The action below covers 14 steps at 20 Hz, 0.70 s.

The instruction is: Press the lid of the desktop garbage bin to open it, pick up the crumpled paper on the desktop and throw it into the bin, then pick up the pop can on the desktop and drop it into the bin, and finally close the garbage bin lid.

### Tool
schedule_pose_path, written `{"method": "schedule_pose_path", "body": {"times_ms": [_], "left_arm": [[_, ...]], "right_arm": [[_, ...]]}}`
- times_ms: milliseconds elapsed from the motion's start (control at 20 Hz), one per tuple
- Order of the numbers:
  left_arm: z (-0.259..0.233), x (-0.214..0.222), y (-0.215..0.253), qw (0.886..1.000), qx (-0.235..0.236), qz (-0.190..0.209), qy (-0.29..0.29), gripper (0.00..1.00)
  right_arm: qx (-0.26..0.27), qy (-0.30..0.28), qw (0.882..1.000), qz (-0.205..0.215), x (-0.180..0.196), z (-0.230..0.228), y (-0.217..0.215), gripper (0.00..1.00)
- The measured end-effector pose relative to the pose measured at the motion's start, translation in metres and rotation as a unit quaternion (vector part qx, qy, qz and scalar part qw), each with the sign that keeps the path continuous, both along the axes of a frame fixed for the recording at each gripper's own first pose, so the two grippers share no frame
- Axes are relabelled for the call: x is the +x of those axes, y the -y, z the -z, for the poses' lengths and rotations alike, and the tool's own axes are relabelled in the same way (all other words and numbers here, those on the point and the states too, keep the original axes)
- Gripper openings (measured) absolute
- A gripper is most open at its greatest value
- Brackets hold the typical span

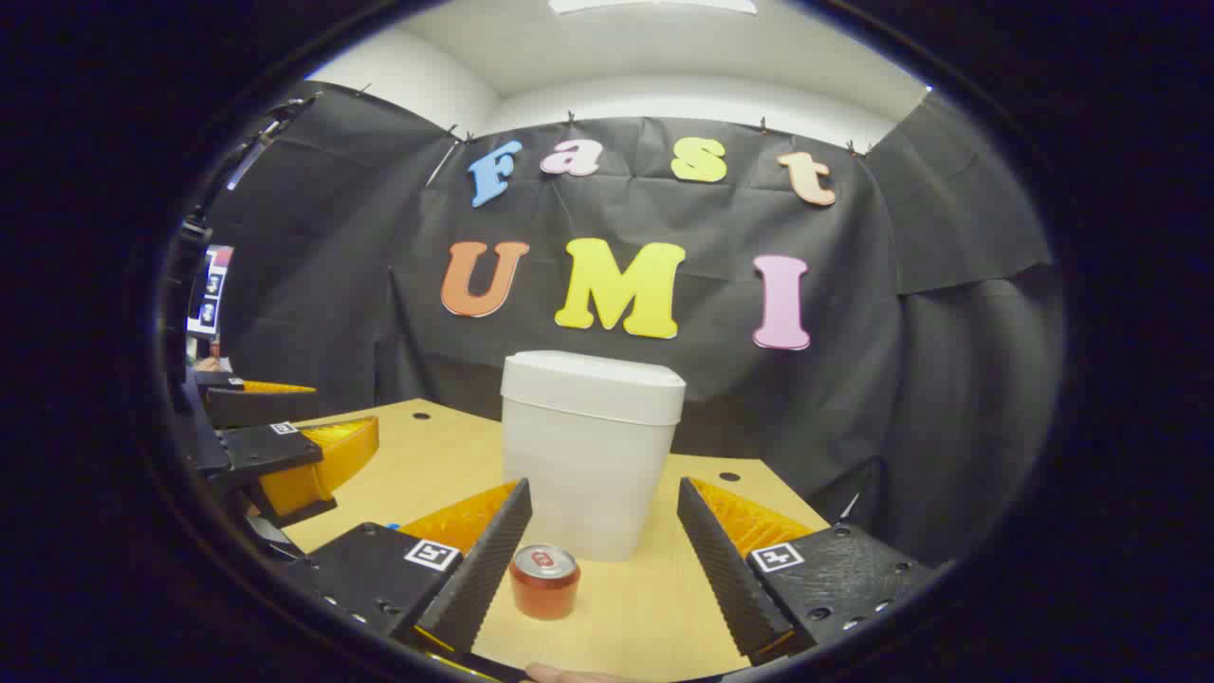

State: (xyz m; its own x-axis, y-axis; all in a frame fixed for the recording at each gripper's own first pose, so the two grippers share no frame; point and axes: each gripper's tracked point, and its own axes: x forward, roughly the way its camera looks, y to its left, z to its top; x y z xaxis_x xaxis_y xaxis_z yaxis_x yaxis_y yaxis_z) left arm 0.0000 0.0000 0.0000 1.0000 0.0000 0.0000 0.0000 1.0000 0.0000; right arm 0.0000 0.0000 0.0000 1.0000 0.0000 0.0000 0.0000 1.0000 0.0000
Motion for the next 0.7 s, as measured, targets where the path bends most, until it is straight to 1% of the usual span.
{"method": "schedule_pose_path", "body": {"times_ms": [50, 100, 200, 350, 400, 450, 500, 550, 600, 700], "left_arm": [[0.0, 0.0, 0.003, 1.0, 0.003, 0.002, -0.001, 0.99], [0.0, 0.0, 0.003, 1.0, 0.007, 0.002, 0.0, 0.99], [0.002, 0.001, 0.003, 1.0, 0.012, 0.0, 0.0, 0.99], [0.006, 0.002, 0.008, 1.0, 0.012, 0.008, -0.008, 0.99], [0.007, 0.003, 0.01, 1.0, 0.011, 0.008, -0.012, 0.99], [0.008, 0.002, 0.008, 1.0, 0.011, 0.007, -0.012, 0.99], [0.007, 0.003, 0.007, 1.0, 0.01, 0.005, -0.013, 0.99], [0.01, 0.002, 0.006, 1.0, 0.009, 0.003, -0.014, 0.99], [0.01, 0.003, 0.004, 1.0, 0.008, 0.001, -0.016, 0.99], [0.01, 0.003, 0.002, 1.0, 0.005, -0.002, -0.018, 0.99]], "right_arm": [[0.004, -0.003, 1.0, -0.004, 0.0, 0.001, -0.002, 0.98], [0.008, -0.005, 1.0, -0.006, 0.001, 0.002, -0.003, 0.95], [0.008, -0.009, 1.0, -0.004, 0.001, 0.004, 0.0, 0.95], [0.003, -0.011, 1.0, -0.006, 0.0, 0.005, -0.003, 0.95], [0.0, -0.012, 1.0, -0.006, 0.0, 0.006, -0.004, 0.98], [-0.002, -0.012, 1.0, -0.005, 0.0, 0.007, -0.004, 0.98], [-0.003, -0.012, 1.0, -0.005, 0.0, 0.007, -0.005, 0.95], [-0.004, -0.012, 1.0, -0.005, 0.0, 0.006, -0.005, 0.95], [-0.003, -0.012, 1.0, -0.006, -0.001, 0.007, -0.005, 0.98], [-0.003, -0.012, 1.0, -0.006, -0.001, 0.008, -0.006, 0.98]]}}
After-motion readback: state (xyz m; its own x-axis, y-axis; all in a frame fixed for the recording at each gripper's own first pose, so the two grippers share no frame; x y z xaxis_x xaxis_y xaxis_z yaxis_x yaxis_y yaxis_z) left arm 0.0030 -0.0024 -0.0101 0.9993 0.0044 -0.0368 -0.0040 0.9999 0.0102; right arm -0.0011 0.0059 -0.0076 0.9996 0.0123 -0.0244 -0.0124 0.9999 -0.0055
